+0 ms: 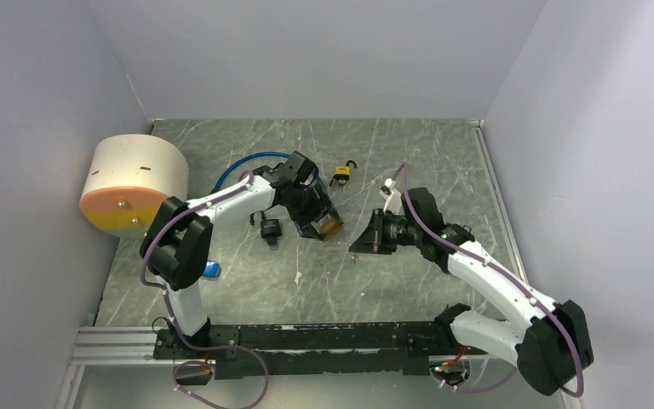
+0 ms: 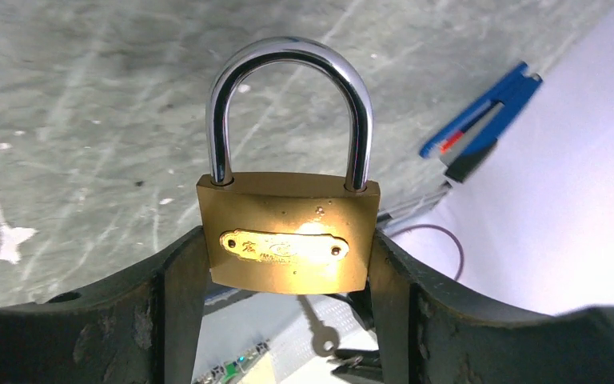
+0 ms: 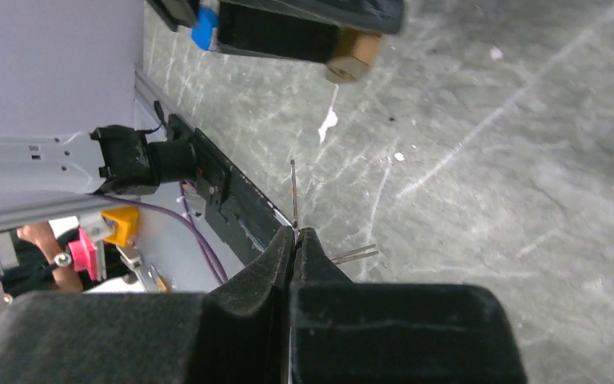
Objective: Unlock with the key
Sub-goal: Pick up the lock from the center of the board, then unlock the lock.
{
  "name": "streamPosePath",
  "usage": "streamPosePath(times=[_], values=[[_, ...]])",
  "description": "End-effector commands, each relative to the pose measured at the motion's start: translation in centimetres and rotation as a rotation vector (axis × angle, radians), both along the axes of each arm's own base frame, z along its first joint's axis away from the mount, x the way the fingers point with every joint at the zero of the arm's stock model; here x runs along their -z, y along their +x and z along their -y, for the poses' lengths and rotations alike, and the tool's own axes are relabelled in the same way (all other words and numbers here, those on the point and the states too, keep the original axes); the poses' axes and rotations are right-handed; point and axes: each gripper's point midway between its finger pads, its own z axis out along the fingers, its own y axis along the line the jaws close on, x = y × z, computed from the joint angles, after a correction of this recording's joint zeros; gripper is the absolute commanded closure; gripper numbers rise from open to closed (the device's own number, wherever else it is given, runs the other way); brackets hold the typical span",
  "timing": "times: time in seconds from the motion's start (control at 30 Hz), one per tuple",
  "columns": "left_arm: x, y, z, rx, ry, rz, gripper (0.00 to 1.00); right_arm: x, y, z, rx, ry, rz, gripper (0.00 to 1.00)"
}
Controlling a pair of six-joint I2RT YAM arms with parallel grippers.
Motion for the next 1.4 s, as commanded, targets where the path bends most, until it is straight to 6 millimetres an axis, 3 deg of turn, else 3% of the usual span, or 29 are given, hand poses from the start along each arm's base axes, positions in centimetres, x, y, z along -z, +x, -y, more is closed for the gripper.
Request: streamPosePath(times=[0.0, 0.2, 0.5, 0.9, 1.37], values=[[-5.2, -0.3, 2.8, 0.029, -0.226, 0.013, 0.8, -3.7, 1.4, -2.5, -0.109, 0.049, 0.146, 1.0], [-5.5, -0.3, 2.3, -0.014, -0.23, 0.016, 0.81, -2.2, 3.2, -2.7, -0.063, -0.017, 0.109, 1.0], [-5.3, -0.4, 2.3, -0.033, -0.242, 0.01, 0.81, 0.2, 2.9, -3.2, -0.105, -0.083, 0.03, 1.0], [-5.7, -0.2, 1.8, -0.06, -0.245, 0.021, 0.82, 1.3, 4.7, -3.7, -0.043, -0.136, -0.052, 1.0], [-5.5, 0.3, 1.6, -0.088, -0.236, 0.027, 0.82, 0.9, 4.0, -3.5, -0.06, -0.125, -0.035, 1.0]])
